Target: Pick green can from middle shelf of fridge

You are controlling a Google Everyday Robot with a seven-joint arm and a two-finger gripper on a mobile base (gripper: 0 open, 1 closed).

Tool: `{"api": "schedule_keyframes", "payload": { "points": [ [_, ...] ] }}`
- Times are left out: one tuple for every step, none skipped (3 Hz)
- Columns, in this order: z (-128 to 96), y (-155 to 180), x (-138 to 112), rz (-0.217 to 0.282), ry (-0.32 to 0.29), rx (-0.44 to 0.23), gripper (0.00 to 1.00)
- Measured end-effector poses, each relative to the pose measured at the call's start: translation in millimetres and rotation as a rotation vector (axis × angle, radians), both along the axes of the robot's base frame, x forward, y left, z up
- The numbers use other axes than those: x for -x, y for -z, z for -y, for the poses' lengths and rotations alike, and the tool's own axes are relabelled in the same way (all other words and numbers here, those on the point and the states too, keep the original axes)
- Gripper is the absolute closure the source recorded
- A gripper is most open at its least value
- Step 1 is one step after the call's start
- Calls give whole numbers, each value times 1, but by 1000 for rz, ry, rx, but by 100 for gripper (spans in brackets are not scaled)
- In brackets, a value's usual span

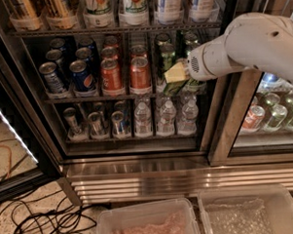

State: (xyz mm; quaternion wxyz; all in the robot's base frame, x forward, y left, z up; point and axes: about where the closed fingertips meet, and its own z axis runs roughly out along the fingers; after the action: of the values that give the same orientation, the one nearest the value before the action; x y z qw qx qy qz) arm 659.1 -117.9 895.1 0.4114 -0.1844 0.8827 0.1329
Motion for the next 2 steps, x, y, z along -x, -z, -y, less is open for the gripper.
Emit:
{"api": "schedule_keyframes", "payload": {
  "points": [
    [-3, -13, 27, -45, -62, 0, 100],
    [-8, -17, 51, -115, -131, -16, 100]
  ]
}}
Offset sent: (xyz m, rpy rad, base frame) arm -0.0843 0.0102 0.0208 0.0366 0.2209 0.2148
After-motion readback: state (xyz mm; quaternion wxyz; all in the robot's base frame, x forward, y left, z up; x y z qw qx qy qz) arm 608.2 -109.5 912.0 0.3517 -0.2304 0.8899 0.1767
